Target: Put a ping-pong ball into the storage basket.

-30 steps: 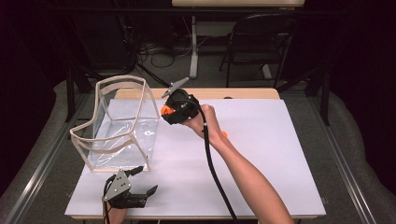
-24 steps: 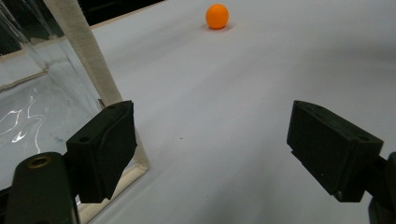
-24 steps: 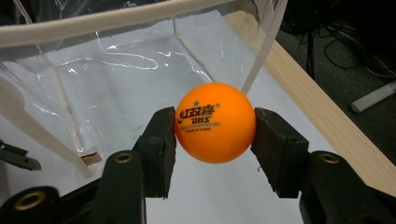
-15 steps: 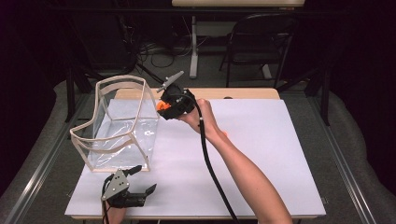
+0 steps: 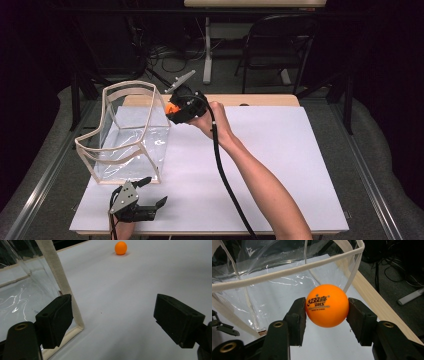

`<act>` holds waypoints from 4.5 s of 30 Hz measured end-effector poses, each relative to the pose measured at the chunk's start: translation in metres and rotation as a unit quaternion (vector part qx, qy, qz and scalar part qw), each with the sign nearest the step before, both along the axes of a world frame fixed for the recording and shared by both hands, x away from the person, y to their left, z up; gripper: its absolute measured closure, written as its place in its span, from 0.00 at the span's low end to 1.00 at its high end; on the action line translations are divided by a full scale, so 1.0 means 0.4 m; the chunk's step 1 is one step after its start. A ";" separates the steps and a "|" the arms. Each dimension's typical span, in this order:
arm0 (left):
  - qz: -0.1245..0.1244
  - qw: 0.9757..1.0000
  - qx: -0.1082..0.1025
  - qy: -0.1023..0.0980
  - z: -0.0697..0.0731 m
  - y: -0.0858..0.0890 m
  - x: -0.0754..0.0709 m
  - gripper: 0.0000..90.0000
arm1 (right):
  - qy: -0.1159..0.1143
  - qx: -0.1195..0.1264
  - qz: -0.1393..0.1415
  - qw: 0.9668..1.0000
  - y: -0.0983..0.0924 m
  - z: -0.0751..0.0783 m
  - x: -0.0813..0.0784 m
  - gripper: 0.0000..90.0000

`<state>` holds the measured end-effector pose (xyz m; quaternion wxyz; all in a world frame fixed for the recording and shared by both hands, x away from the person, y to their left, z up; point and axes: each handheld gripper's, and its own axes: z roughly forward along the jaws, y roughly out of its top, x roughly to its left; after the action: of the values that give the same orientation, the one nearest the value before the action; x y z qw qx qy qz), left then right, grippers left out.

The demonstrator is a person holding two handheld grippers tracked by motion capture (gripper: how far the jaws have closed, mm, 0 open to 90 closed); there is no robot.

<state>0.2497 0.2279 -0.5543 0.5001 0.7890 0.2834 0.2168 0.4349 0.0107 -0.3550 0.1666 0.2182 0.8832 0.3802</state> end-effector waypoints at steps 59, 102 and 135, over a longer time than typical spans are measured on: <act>0.000 1.000 -0.011 -0.001 0.002 0.009 0.000 0.17 | -0.007 -0.017 0.022 1.000 0.185 0.094 0.024 0.56; -0.006 1.000 -0.014 -0.001 0.002 0.005 -0.001 0.17 | 0.028 -0.057 0.024 0.998 0.270 0.019 0.047 0.56; -0.007 1.000 -0.015 0.000 0.001 0.005 0.000 0.17 | 0.033 -0.082 0.030 0.996 0.281 -0.001 0.045 0.56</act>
<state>0.2497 0.2301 -0.5538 0.5130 0.7835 0.2814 0.2089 0.4529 0.1230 -0.3552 0.1436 0.1896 0.9226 0.3037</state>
